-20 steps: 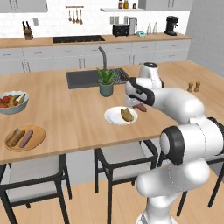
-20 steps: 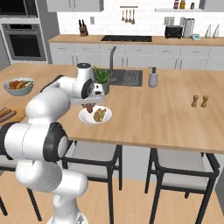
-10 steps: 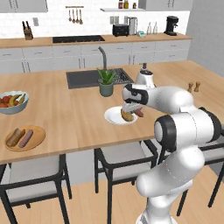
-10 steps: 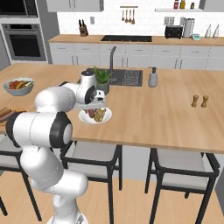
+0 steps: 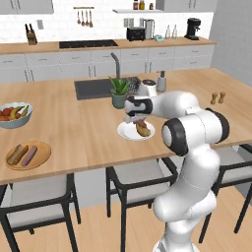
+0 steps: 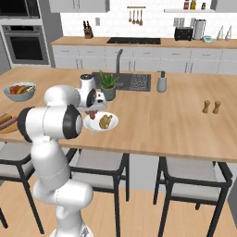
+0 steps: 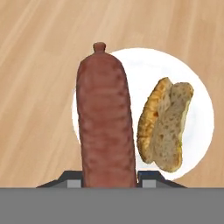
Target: Place one bun and one sausage from the bowl on each plate.
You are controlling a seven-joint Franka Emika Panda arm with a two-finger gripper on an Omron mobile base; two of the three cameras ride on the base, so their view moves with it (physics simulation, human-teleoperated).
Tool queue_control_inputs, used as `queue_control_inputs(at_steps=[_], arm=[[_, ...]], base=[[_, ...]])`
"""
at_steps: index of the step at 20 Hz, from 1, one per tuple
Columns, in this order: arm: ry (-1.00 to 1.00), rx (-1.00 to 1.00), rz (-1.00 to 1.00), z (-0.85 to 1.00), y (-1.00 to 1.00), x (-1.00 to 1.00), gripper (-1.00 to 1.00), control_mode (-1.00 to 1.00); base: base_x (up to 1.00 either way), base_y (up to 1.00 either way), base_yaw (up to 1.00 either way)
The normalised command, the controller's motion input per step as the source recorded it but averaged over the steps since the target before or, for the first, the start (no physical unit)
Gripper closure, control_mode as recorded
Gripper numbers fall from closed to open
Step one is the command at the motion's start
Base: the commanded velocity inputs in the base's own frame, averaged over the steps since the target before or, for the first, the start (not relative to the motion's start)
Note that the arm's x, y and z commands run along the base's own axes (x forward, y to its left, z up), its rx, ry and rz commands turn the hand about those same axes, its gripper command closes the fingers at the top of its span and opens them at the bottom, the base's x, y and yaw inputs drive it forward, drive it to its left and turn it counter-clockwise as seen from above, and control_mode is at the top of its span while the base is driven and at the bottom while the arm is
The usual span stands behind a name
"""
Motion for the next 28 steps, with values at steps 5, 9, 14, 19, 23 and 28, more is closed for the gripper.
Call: queue_control_inputs(at_steps=[5,9,14,19,23,28], arm=[[0.03,-0.03,-0.01,0.00,0.04,0.69,1.00,-1.00],[0.07,-0.03,0.00,-0.30,0.00,0.15,1.00,-1.00],[0.11,-0.01,0.00,-0.04,0.00,-0.56,1.00,-1.00],[0.06,0.00,0.00,-0.09,0.04,-0.11,1.00,-1.00],[0.18,-0.03,0.00,-0.11,0.18,0.14,1.00,-1.00],[0.09,-0.02,0.00,-0.19,0.05,0.14,1.00,-1.00]], base=[[0.00,0.00,0.00],[0.00,0.00,0.00],[0.00,0.00,0.00],[0.00,0.00,0.00],[0.00,0.00,0.00],[0.00,0.00,0.00]])
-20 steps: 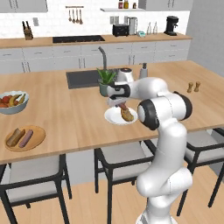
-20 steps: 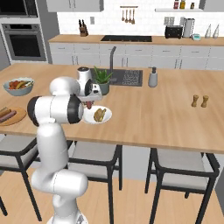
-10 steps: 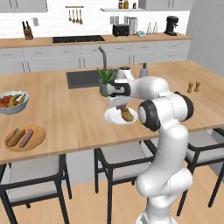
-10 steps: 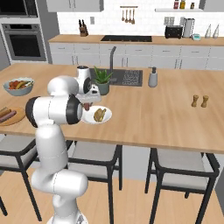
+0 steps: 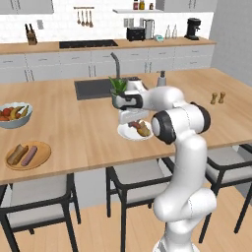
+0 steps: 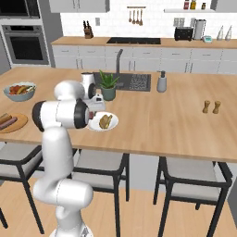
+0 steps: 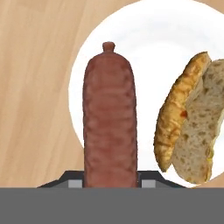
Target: Place one bun and one sausage from the bowl on each plate.
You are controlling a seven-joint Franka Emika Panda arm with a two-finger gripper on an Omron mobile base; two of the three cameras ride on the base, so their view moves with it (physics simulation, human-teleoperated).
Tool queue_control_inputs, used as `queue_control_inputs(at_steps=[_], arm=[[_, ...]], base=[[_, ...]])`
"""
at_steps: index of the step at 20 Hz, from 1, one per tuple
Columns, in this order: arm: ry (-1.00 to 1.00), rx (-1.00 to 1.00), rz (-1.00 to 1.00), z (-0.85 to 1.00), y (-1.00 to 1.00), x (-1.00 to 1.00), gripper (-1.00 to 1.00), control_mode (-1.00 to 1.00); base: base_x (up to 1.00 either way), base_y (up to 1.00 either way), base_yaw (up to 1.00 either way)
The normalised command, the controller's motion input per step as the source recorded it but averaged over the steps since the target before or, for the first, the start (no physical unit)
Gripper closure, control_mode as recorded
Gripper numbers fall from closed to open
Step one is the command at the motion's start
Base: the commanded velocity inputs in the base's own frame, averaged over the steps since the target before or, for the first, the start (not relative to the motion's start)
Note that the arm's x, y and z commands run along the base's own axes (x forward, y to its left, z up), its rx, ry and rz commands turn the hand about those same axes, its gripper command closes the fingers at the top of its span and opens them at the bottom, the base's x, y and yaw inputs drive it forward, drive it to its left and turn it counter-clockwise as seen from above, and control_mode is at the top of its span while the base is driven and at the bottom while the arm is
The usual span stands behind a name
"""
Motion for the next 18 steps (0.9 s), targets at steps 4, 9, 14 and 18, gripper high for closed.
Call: queue_control_inputs(at_steps=[4,9,14,18], arm=[[0.00,0.00,0.00,-0.36,0.00,0.23,1.00,-1.00],[-0.01,-0.01,-0.01,-0.17,0.00,0.40,1.00,-1.00],[-0.03,0.00,-0.02,-0.16,0.00,0.28,1.00,-1.00],[0.00,0.00,-0.02,-0.28,0.00,0.00,1.00,-1.00]], base=[[0.00,0.00,0.00],[0.00,0.00,0.00],[0.00,0.00,0.00],[0.00,0.00,0.00]])
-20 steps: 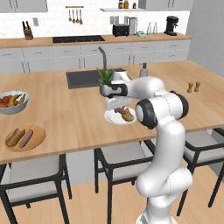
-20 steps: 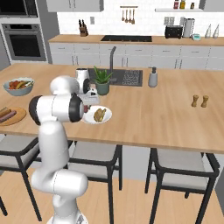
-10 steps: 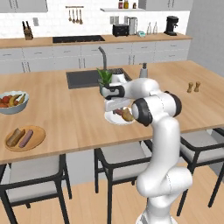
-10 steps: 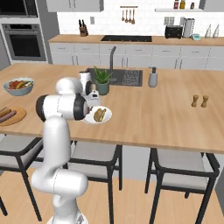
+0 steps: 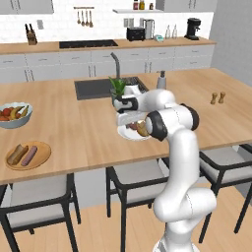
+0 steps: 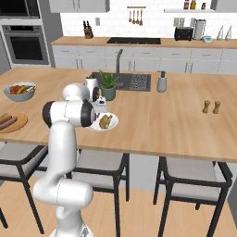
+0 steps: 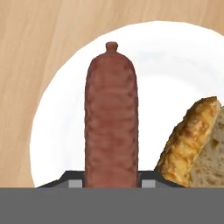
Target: Place one bun and one sausage from the bowl on each plate.
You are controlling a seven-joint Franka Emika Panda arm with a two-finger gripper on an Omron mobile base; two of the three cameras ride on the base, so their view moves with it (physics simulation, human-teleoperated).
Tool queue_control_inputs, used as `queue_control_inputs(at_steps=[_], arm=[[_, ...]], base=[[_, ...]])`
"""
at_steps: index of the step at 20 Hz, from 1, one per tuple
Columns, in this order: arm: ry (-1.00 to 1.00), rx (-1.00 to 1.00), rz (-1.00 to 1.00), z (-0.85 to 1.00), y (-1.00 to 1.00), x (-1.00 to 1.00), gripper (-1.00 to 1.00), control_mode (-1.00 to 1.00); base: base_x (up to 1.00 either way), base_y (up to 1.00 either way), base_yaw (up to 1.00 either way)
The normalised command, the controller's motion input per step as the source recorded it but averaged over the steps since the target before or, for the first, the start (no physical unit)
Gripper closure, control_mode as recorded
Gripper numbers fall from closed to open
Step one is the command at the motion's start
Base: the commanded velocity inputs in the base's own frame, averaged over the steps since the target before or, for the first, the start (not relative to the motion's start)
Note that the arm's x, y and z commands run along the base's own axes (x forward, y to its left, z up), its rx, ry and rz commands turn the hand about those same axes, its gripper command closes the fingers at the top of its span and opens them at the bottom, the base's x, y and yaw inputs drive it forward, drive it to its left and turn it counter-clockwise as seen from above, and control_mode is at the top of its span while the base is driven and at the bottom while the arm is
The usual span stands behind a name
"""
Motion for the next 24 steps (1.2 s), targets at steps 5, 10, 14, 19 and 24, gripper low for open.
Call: queue_control_inputs(at_steps=[5,10,14,19,24], arm=[[-0.01,0.00,-0.01,-0.04,0.00,0.01,-1.00,-1.00],[0.00,0.00,-0.01,0.10,0.00,0.00,-1.00,-1.00],[0.00,0.00,-0.04,0.18,0.00,-0.09,-1.00,-1.00],[0.00,0.00,-0.07,0.53,-0.01,-0.72,-1.00,-1.00],[0.00,0.00,-0.04,0.18,-0.23,-1.00,-1.00,-1.00]], base=[[0.00,0.00,0.00],[0.00,0.00,0.00],[0.00,0.00,0.00],[0.00,0.00,0.00],[0.00,0.00,0.00]])
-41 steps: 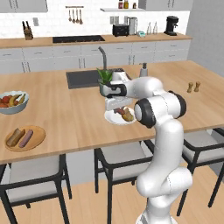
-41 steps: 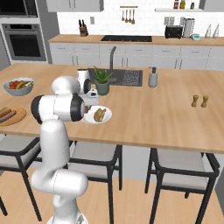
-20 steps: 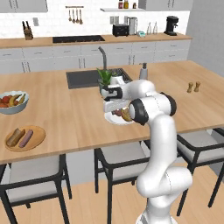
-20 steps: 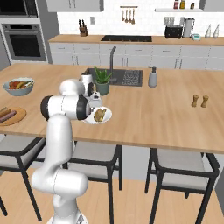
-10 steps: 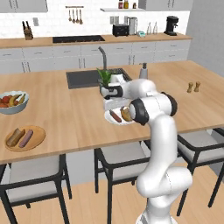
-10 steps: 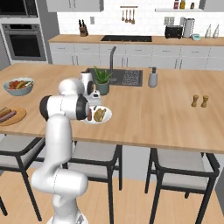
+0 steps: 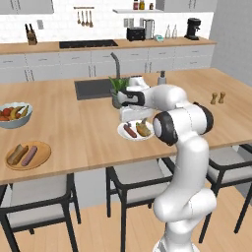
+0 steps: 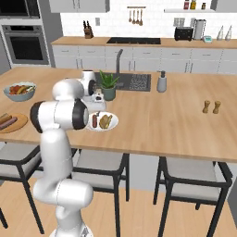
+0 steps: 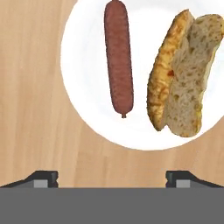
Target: Place one bun and one sausage from the bowl on each plate.
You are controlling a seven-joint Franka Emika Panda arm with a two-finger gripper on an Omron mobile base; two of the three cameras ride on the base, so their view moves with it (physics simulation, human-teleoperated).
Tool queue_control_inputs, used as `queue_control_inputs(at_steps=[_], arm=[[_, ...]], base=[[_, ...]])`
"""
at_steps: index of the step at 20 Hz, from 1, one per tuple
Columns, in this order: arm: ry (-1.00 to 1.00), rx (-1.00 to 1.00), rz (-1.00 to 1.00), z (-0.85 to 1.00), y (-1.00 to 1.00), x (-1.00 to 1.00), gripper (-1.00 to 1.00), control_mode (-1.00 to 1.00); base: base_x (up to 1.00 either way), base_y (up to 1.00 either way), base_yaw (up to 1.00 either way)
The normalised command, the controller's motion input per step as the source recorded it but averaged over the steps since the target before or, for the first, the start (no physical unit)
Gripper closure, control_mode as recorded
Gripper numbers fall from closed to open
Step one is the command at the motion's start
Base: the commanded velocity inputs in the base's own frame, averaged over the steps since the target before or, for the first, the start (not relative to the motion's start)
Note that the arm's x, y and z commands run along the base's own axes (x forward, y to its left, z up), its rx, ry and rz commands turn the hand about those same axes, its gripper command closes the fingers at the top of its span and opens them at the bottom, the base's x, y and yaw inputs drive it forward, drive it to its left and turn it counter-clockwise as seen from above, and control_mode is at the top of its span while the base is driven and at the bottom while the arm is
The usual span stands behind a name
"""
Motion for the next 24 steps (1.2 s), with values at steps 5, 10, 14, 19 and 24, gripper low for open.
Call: queue_control_inputs(at_steps=[5,10,14,19,24], arm=[[0.00,0.00,0.00,0.00,-0.15,-0.99,-1.00,-1.00],[0.00,0.00,0.00,0.00,0.00,-0.22,-1.00,-1.00],[-0.01,0.01,0.00,-0.02,-0.29,-0.52,-1.00,-1.00],[-0.05,0.07,0.00,0.00,-0.44,-0.68,-1.00,-1.00],[-0.06,0.06,0.00,0.11,-0.03,-0.55,-1.00,-1.00]], base=[[0.00,0.00,0.00],[0.00,0.00,0.00],[0.00,0.00,0.00],[0.00,0.00,0.00],[0.00,0.00,0.00]])
